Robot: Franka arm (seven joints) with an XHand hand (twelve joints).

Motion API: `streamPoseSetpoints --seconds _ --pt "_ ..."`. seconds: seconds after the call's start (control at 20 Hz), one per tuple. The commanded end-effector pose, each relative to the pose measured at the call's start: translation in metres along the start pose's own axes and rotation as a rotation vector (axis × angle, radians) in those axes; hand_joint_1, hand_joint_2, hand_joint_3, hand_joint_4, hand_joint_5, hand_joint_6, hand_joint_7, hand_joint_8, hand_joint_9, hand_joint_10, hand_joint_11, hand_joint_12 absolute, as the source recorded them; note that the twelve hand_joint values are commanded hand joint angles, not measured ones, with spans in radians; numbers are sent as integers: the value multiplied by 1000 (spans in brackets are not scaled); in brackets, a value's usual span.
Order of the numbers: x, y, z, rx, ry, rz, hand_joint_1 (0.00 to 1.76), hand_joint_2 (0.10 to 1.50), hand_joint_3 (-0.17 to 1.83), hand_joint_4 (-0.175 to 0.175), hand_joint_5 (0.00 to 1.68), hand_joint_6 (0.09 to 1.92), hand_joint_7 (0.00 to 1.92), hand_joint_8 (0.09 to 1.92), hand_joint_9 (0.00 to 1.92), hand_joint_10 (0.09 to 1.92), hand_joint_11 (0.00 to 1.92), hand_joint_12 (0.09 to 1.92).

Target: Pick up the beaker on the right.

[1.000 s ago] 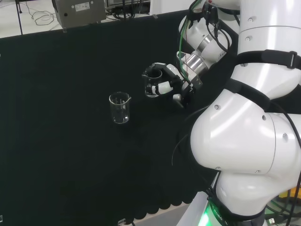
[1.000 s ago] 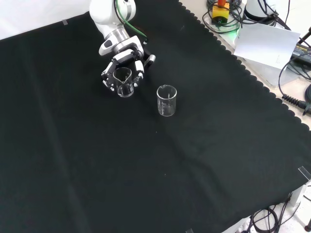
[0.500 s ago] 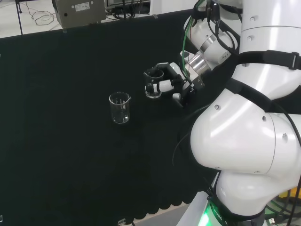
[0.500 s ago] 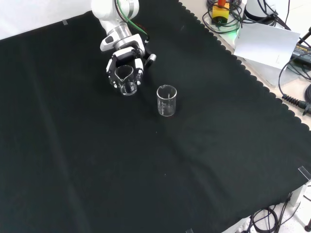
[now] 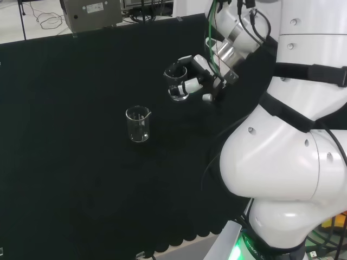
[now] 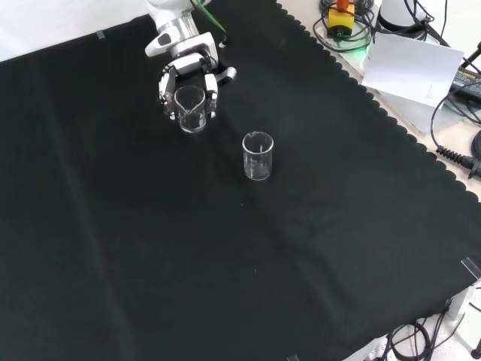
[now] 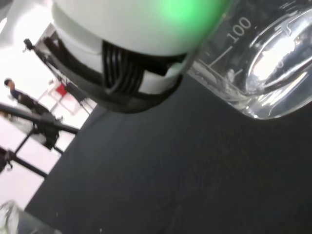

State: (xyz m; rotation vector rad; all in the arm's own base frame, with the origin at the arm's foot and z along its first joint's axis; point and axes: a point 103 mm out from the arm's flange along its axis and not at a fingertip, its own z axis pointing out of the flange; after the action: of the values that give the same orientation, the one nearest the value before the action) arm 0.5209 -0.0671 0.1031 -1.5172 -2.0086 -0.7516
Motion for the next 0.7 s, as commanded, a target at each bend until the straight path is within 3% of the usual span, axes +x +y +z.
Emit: streamPoseSetpoints --seconds 0.05,0.35,0.55,0.7 --pt "12 -21 -20 89 -117 -34 1422 698 549 -175 1213 697 1159 796 1415 470 1212 683" --pt "35 -38 -27 150 -151 -45 1421 661 650 -175 1177 797 1129 867 1357 641 1204 674" --pt "59 -48 -25 191 -155 -30 1315 645 738 -175 1160 874 1207 858 1475 722 1205 687" --pt "76 -53 -25 219 -197 -26 1305 640 761 -175 1151 901 1207 878 1483 748 1200 694"
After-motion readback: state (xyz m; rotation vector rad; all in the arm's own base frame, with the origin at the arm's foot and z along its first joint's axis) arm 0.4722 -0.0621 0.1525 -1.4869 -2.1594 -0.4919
